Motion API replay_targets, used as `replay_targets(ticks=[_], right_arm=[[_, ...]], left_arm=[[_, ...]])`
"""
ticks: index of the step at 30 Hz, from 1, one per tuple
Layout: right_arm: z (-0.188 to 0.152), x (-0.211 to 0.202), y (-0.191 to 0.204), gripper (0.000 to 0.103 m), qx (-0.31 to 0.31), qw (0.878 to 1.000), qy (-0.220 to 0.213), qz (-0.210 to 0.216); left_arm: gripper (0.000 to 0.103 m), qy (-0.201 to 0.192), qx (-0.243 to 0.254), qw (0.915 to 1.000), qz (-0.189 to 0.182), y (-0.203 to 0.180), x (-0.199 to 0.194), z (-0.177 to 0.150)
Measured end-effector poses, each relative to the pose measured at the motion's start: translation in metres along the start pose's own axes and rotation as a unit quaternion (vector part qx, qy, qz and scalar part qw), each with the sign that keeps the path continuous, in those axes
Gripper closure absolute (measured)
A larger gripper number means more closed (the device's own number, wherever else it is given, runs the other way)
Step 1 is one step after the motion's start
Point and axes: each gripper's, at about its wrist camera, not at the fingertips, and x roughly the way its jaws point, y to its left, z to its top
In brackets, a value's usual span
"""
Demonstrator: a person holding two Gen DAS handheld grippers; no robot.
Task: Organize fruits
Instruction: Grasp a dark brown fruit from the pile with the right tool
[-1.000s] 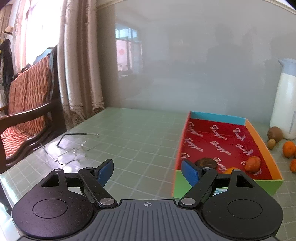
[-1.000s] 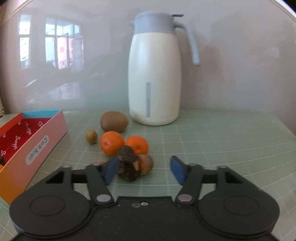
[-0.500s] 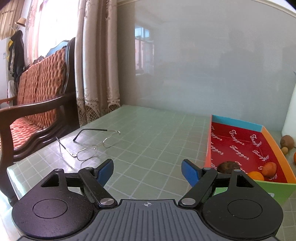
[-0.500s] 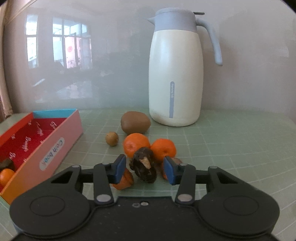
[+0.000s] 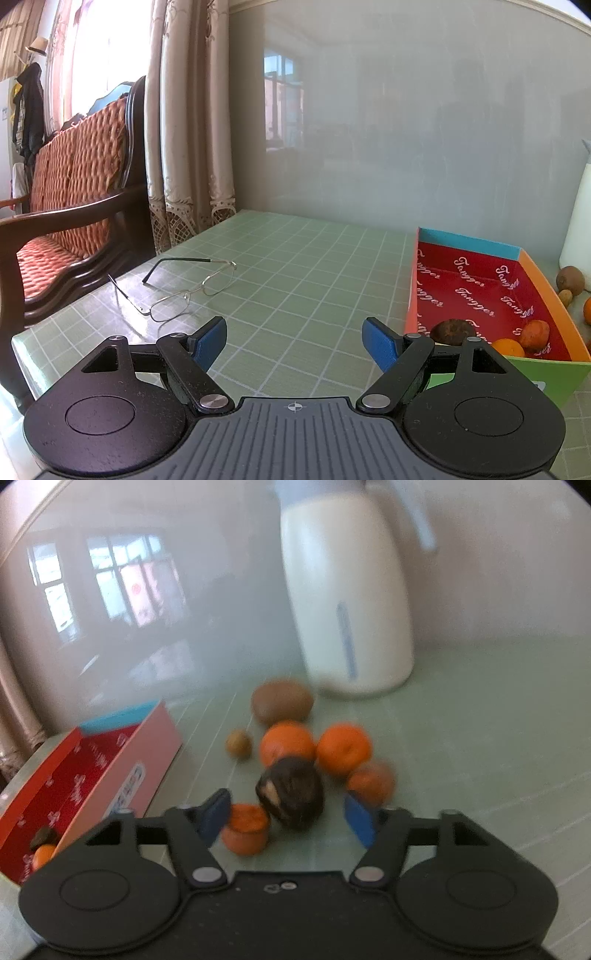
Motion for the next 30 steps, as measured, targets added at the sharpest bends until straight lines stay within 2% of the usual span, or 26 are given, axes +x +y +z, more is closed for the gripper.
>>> replay_targets(ticks=[10, 16, 24, 30], right_arm=[[-0.001, 0.005, -0.003, 0.03, 0.029, 1.0, -0.008, -0.004], [0.004, 0.014, 0.008, 0.059, 0.004, 1.0, -0.003, -0.018], [0.006, 0.008, 0.021, 0.06, -0.018, 1.0, -0.008, -0.023], [0.01, -0.007, 0.032, 0.06, -0.019, 0.999, -0.025, -0.005]], left_arm=[[0.023, 0.001, 0.001, 1.0, 0.003, 0.002, -0.001, -0.001], [0.023, 0.0, 0.007, 1.0, 0.006, 0.003, -0.002, -0.001], [0.023, 0.006, -0.003, 0.9998, 0.02, 0.016, 0.001, -0.002], [0.023, 0.014, -0.023, 0.9991, 0.031, 0.031, 0.004, -0.004]])
